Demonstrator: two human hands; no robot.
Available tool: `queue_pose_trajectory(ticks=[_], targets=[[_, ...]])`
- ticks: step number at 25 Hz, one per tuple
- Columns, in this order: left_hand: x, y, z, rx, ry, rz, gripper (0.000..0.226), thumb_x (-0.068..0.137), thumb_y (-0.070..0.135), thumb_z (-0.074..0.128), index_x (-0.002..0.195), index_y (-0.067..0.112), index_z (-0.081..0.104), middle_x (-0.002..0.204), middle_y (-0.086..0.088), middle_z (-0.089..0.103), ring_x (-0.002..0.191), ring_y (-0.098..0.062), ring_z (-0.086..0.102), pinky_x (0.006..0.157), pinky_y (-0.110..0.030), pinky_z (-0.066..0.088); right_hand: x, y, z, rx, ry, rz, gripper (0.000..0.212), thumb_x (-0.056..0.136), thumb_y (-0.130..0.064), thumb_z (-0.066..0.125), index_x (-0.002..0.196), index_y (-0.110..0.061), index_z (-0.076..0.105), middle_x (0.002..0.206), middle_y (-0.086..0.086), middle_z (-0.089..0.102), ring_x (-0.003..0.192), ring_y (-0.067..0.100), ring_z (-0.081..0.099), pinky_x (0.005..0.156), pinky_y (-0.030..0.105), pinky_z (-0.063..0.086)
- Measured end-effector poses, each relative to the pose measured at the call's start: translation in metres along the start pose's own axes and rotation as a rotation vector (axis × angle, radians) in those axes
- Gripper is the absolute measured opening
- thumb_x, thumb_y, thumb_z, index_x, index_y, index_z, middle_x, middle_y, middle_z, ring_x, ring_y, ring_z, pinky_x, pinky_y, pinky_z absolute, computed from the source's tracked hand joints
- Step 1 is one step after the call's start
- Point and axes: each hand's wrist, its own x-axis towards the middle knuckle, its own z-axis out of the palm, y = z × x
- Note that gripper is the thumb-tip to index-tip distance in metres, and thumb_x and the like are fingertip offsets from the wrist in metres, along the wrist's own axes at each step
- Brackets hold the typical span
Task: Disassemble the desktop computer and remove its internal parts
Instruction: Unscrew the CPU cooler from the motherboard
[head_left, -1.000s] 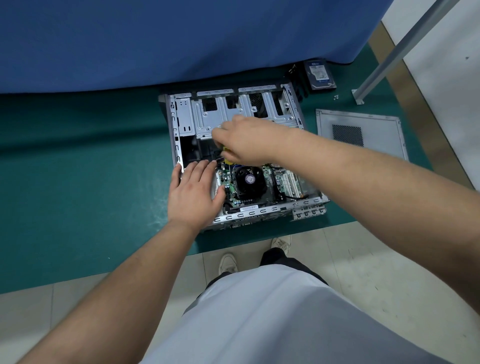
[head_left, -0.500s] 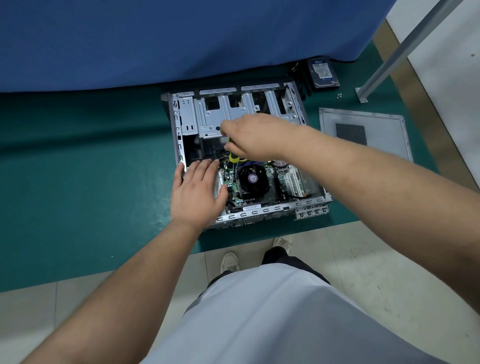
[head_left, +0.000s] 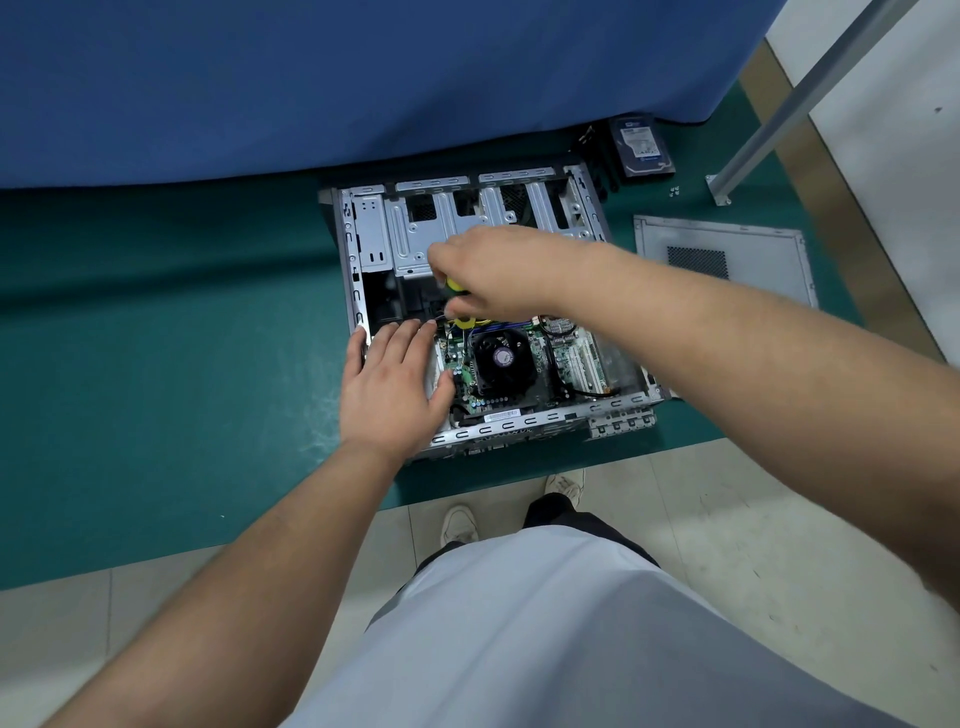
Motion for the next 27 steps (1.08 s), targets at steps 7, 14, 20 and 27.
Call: queue_pose_trajectory(ticks=[7,14,20,27], targets=[[0.000,0.001,0.000,0.005,-0.003,-0.001,0.063,0.100,0.054,0.039,0.154,0.021,0.043,0.155,0.000,0.048,0.147,-0.020,0.037,0.126,-0.050,0.011,-0.009,-0.009,0.006,-0.148,0.143,0.303,0.069,0.095,-0.077,0.026,0.116,-0.021,0.059,0.085,0.007,0.061,0.083,0.032,0.063,0.061,0.034,0.037],[0.001,0.000,0.000,0.003,0.001,0.001,0.063,0.100,0.055,0.038,0.153,0.022,0.044,0.155,0.000,0.049,0.146,-0.021,0.038,0.126,-0.050,0.012,-0.008,0.006,-0.004,-0.100,-0.007,-0.045,0.031,0.095,-0.040,0.046,0.109,-0.013,0.049,0.102,0.011,0.064,0.086,0.032,0.051,0.071,0.041,0.044],[0.000,0.000,0.002,0.003,0.008,-0.003,0.063,0.099,0.055,0.038,0.153,0.022,0.044,0.155,0.001,0.049,0.146,-0.020,0.039,0.126,-0.050,0.012,-0.009,-0.008,0.011,-0.310,0.218,0.270,0.060,0.105,-0.061,0.023,0.119,-0.016,0.059,0.089,0.010,0.068,0.087,0.035,0.068,0.060,0.035,0.034],[0.001,0.000,0.002,0.004,0.013,-0.001,0.064,0.099,0.055,0.037,0.152,0.021,0.045,0.154,0.000,0.050,0.145,-0.020,0.039,0.126,-0.050,0.013,-0.016,-0.001,-0.007,-0.023,-0.058,-0.011,0.042,0.098,-0.050,0.047,0.125,-0.019,0.056,0.112,0.007,0.057,0.111,0.030,0.055,0.079,0.039,0.044]])
